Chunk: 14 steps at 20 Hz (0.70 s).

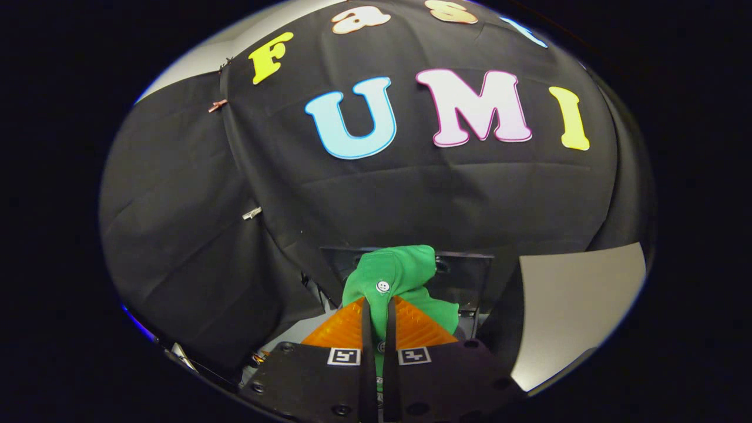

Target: Put the clothes into the washing machine and then close the washing machine lid.

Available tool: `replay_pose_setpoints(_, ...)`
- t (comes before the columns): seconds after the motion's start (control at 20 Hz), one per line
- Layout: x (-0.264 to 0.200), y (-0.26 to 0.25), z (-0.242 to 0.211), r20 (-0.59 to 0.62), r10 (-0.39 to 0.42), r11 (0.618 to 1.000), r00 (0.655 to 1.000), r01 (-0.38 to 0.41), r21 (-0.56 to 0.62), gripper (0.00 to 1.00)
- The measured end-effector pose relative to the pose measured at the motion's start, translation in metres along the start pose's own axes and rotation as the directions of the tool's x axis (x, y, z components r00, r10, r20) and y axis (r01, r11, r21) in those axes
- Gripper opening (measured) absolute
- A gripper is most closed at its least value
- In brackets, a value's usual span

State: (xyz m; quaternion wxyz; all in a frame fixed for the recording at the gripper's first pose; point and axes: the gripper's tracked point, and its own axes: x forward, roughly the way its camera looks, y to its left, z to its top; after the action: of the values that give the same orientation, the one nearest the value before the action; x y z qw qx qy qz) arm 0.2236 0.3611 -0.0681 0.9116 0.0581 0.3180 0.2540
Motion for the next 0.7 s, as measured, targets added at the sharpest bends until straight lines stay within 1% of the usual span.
replay_pose_setpoints(0.25, 0.054, 0.002, -0.052, -0.082, -0.017, 1.000, 0.997, 0.017, -0.005, 0.09)
replay_pose_setpoints(0.5, 0.096, -0.016, -0.095, -0.142, -0.079, 0.996, 0.987, 0.074, -0.041, 0.09)
replay_pose_setpoints(0.7, 0.121, -0.034, -0.124, -0.181, -0.115, 0.993, 0.977, 0.114, -0.015, 0.09)
